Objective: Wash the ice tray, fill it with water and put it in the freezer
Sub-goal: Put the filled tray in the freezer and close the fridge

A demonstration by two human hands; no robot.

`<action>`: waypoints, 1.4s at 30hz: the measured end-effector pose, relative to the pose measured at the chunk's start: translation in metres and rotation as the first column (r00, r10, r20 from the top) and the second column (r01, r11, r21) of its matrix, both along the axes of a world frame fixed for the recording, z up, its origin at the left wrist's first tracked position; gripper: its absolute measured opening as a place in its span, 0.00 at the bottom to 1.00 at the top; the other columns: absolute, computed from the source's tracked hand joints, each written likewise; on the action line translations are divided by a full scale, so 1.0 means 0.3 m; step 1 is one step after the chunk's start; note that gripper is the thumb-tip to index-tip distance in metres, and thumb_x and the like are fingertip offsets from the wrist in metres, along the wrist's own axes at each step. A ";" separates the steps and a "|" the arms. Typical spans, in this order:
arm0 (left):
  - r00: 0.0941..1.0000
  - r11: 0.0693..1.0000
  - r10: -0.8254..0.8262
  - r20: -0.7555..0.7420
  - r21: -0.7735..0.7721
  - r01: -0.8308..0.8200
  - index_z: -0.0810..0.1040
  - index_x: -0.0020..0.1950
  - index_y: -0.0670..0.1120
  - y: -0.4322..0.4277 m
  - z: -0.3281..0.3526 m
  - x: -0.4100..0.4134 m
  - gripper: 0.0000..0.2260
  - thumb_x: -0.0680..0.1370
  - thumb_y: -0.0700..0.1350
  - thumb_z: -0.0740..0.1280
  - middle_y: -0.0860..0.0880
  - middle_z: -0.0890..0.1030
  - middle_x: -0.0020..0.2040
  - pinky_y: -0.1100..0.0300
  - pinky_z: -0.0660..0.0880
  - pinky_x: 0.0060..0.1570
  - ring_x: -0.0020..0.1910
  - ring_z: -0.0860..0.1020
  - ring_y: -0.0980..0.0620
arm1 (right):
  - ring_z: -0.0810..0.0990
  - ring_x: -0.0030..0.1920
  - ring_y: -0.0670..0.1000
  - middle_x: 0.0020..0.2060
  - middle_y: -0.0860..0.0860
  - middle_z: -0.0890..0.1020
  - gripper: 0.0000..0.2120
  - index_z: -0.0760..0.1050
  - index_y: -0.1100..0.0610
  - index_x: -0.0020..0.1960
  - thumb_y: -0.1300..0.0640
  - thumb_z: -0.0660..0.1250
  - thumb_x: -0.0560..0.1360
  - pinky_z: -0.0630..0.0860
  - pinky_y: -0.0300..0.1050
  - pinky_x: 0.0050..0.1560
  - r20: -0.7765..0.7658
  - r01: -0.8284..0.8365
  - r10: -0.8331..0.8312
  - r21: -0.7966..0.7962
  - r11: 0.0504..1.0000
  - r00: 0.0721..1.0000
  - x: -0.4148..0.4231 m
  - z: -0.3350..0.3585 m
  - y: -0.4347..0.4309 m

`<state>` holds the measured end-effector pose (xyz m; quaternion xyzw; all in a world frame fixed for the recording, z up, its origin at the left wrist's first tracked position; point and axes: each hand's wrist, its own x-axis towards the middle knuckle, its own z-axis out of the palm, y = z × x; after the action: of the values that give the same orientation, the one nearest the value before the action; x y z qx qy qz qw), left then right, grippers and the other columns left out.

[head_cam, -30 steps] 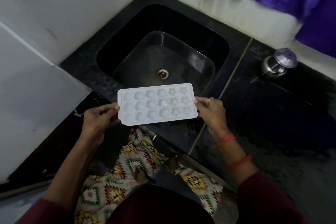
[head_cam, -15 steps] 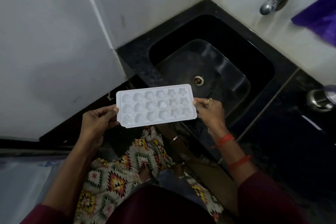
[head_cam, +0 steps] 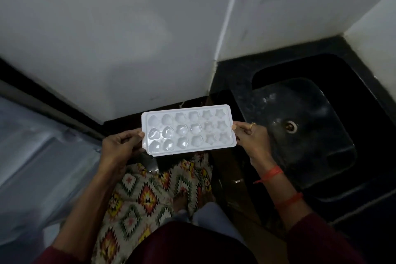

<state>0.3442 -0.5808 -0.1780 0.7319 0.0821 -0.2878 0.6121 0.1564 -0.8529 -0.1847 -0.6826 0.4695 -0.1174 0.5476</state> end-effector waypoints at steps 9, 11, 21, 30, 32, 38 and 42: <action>0.956 0.956 0.293 -0.022 0.003 -0.293 0.83 0.56 0.39 0.258 0.006 -0.050 0.08 0.78 0.38 0.72 0.47 0.87 0.43 0.61 0.83 0.40 0.38 0.84 0.52 | 0.86 0.50 0.49 0.46 0.47 0.88 0.05 0.84 0.42 0.44 0.44 0.74 0.69 0.82 0.58 0.56 0.025 -0.305 0.304 0.031 0.952 0.952 0.252 -0.011 0.101; 0.931 0.931 0.364 -0.025 -0.003 -0.365 0.83 0.56 0.39 0.311 0.011 -0.076 0.08 0.78 0.38 0.72 0.45 0.87 0.45 0.62 0.83 0.38 0.39 0.85 0.52 | 0.87 0.49 0.49 0.46 0.47 0.88 0.05 0.84 0.42 0.44 0.45 0.74 0.69 0.82 0.58 0.56 0.033 -0.362 0.361 0.037 0.932 0.932 0.296 -0.012 0.138; 0.741 0.740 0.672 -0.002 0.045 -0.671 0.82 0.57 0.35 0.545 -0.001 -0.264 0.11 0.77 0.38 0.73 0.41 0.86 0.50 0.62 0.82 0.36 0.41 0.84 0.49 | 0.86 0.51 0.49 0.48 0.48 0.88 0.08 0.84 0.45 0.47 0.45 0.73 0.69 0.82 0.58 0.57 0.081 -0.671 0.666 0.079 0.737 0.741 0.471 -0.035 0.337; 0.518 0.518 0.855 -0.013 0.048 -0.854 0.84 0.55 0.41 0.751 0.004 -0.457 0.07 0.77 0.38 0.72 0.48 0.87 0.42 0.61 0.83 0.39 0.42 0.84 0.47 | 0.86 0.52 0.52 0.50 0.51 0.87 0.07 0.85 0.46 0.49 0.49 0.73 0.72 0.81 0.58 0.58 0.111 -0.838 0.833 0.142 0.527 0.543 0.590 -0.053 0.634; 0.462 0.462 0.887 -0.003 0.046 -0.886 0.84 0.54 0.41 0.809 -0.001 -0.499 0.06 0.78 0.37 0.72 0.51 0.87 0.40 0.61 0.83 0.39 0.41 0.84 0.49 | 0.86 0.52 0.52 0.49 0.50 0.87 0.14 0.86 0.49 0.51 0.45 0.74 0.69 0.81 0.58 0.57 0.106 -0.867 0.865 0.152 0.474 0.491 0.609 -0.062 0.721; 0.294 0.294 0.956 -0.007 0.040 -0.955 0.84 0.50 0.42 0.989 -0.008 -0.611 0.04 0.77 0.36 0.72 0.49 0.87 0.42 0.59 0.84 0.43 0.43 0.84 0.48 | 0.86 0.53 0.54 0.49 0.51 0.88 0.26 0.85 0.55 0.54 0.39 0.73 0.63 0.81 0.60 0.59 0.103 -0.922 0.924 0.173 0.347 0.367 0.653 -0.094 1.003; 0.145 0.147 0.988 -0.054 0.027 -0.989 0.84 0.50 0.42 1.136 0.008 -0.673 0.04 0.76 0.36 0.73 0.47 0.87 0.44 0.63 0.82 0.36 0.38 0.85 0.51 | 0.86 0.53 0.55 0.49 0.52 0.87 0.27 0.85 0.57 0.55 0.40 0.74 0.64 0.80 0.62 0.58 0.124 -0.958 0.958 0.163 0.237 0.258 0.669 -0.099 1.212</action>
<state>0.1422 -0.2402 -0.1757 0.4872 0.5559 0.1600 0.6543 0.3570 -0.4894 -0.2144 -0.7666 -0.0339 0.2900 0.5719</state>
